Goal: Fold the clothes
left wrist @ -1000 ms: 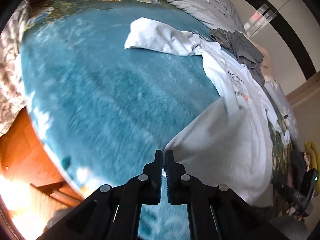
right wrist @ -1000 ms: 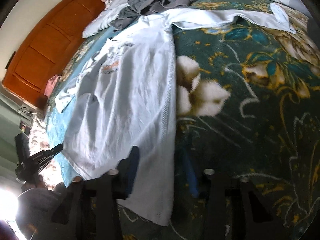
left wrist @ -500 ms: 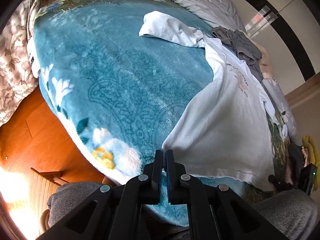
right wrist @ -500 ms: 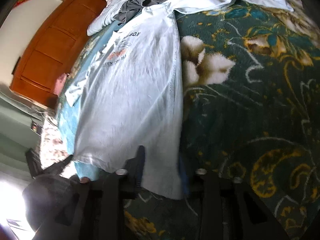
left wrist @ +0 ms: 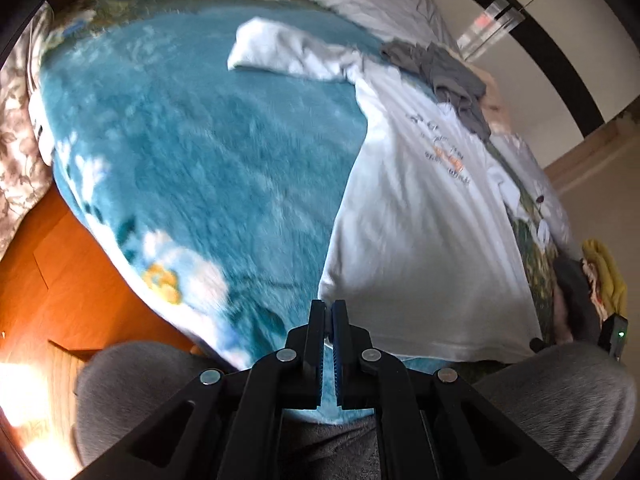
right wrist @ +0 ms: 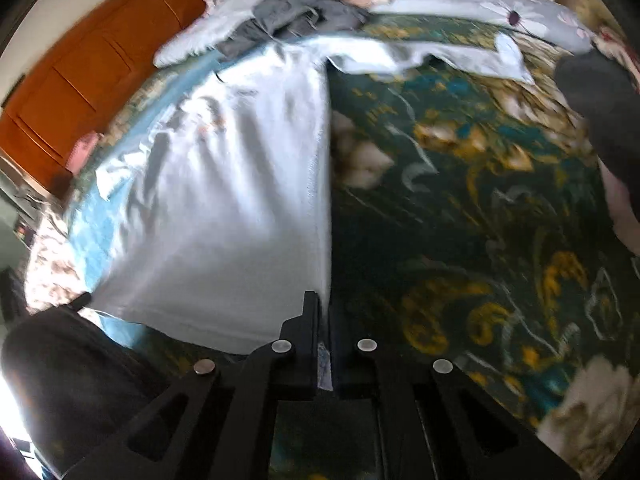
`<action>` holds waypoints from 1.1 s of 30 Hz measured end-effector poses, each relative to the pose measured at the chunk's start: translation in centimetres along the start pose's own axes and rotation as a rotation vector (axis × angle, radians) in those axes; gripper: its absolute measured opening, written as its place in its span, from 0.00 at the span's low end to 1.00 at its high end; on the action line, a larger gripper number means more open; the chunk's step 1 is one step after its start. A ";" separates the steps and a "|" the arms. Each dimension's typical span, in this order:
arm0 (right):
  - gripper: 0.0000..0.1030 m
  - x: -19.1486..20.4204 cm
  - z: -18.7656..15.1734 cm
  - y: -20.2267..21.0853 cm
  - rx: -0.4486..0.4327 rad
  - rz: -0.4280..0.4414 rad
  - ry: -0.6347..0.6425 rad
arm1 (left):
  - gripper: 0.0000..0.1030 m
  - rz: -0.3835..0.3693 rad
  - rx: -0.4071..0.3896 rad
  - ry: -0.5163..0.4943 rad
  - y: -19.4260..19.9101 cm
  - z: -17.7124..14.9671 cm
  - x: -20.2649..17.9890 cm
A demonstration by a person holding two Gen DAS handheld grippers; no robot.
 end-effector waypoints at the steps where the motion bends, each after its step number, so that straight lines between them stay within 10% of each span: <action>1: 0.04 -0.6 -0.5 -0.3 0.013 -0.007 -0.010 | 0.04 0.003 0.011 0.008 -0.3 -0.1 0.2; 17: 0.12 -3.3 4.1 2.2 -0.059 -0.048 -0.201 | 0.08 -0.002 -0.038 0.140 1.4 4.1 2.9; 20: 0.12 0.6 9.3 4.3 -0.140 0.067 -0.242 | 0.12 -0.007 -0.060 0.162 1.8 5.8 3.2; 27: 0.48 15.0 22.5 10.8 -0.371 0.319 -0.284 | 0.31 -0.012 -0.121 0.211 2.9 9.3 4.1; 33: 0.78 25.6 24.7 3.8 -0.353 0.177 -0.065 | 0.40 -0.034 -0.142 0.313 2.9 11.3 6.9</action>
Point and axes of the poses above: each gripper's, at about its wrist camera, not at the fingertips, and y roughly against the way its jaws point, x to its left, z to its top, the point moved 7 cm from there along -y, roughly the way its jaws point, and after that the axes turned 3 degrees about y, right-handed, at the moved point
